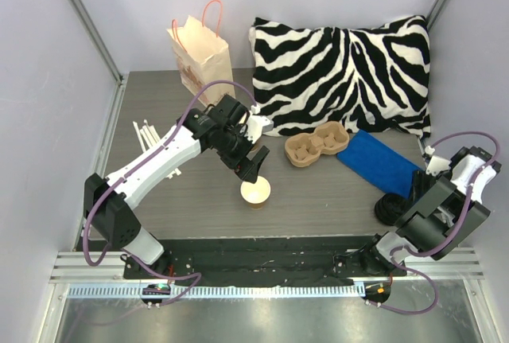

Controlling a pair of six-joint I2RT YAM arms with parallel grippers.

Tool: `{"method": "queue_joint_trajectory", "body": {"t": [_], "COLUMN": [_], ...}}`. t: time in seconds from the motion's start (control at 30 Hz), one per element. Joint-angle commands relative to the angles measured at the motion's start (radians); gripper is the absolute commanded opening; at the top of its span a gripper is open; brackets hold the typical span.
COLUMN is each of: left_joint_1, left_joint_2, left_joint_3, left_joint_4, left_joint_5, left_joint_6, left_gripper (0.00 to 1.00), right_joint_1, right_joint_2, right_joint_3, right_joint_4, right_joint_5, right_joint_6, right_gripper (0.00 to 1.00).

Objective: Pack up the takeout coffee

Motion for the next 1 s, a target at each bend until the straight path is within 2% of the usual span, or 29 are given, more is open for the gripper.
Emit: {"method": "queue_joint_trajectory", "body": {"t": [0.0, 0.17, 0.27, 0.37, 0.63, 0.7, 0.97], "left_joint_1": [0.002, 0.002, 0.002, 0.002, 0.002, 0.002, 0.002], "left_joint_2": [0.001, -0.002, -0.005, -0.010, -0.008, -0.007, -0.031], "left_joint_3": [0.027, 0.025, 0.021, 0.019, 0.011, 0.013, 0.011], "left_joint_4": [0.004, 0.007, 0.008, 0.008, 0.009, 0.011, 0.020], "left_joint_5": [0.015, 0.009, 0.006, 0.004, -0.005, -0.003, 0.000], "left_joint_6": [-0.006, -0.003, -0.001, -0.001, 0.005, 0.005, 0.016], "left_gripper": [0.88, 0.88, 0.88, 0.88, 0.88, 0.88, 0.90], "right_joint_1": [-0.005, -0.005, -0.005, -0.005, -0.005, -0.005, -0.005], "right_joint_2": [0.026, 0.035, 0.046, 0.055, 0.042, 0.034, -0.018], "right_joint_3": [0.003, 0.012, 0.014, 0.015, 0.044, 0.064, 0.167], "right_joint_4": [0.019, 0.019, 0.019, 0.016, -0.020, -0.041, -0.128], "right_joint_5": [-0.042, -0.039, -0.038, -0.041, -0.044, -0.047, -0.096], "right_joint_6": [0.028, 0.033, 0.033, 0.036, 0.028, 0.024, -0.010], "right_gripper": [0.48, 0.47, 0.42, 0.29, 0.09, 0.02, 0.01]}}
